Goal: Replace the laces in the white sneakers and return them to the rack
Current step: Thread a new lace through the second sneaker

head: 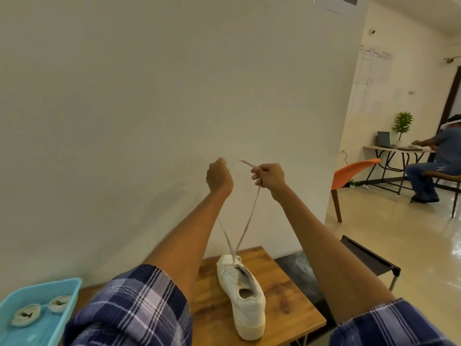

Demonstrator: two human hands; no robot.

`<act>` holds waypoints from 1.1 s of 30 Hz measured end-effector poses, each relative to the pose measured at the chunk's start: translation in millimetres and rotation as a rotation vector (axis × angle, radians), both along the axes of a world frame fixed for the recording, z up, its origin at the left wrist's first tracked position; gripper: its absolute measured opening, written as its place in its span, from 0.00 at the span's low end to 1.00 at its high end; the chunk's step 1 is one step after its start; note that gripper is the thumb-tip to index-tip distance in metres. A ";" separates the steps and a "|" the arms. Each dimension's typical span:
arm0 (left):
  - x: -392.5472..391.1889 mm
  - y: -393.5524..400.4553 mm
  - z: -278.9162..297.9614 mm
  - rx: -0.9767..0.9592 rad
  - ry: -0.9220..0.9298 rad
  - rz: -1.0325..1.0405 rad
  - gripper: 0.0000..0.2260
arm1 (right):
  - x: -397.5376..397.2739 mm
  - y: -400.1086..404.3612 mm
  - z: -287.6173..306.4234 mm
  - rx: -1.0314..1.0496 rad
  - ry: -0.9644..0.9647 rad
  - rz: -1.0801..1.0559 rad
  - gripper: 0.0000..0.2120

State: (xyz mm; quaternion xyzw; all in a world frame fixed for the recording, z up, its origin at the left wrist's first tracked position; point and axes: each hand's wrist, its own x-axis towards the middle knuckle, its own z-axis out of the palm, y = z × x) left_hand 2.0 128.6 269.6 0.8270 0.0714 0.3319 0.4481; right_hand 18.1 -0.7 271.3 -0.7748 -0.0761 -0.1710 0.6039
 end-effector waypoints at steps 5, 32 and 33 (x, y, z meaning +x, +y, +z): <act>-4.5 20.6 -105.6 0.471 0.498 0.092 0.13 | 17.7 -41.6 -31.6 0.117 0.024 -0.368 0.08; 12.3 -24.2 -227.6 0.287 0.761 -0.038 0.18 | 76.8 -53.0 -120.9 -0.119 -0.247 -0.665 0.14; 9.4 -24.1 -227.5 0.262 0.758 -0.030 0.16 | 65.1 -44.8 -123.4 -0.288 -0.278 -0.536 0.15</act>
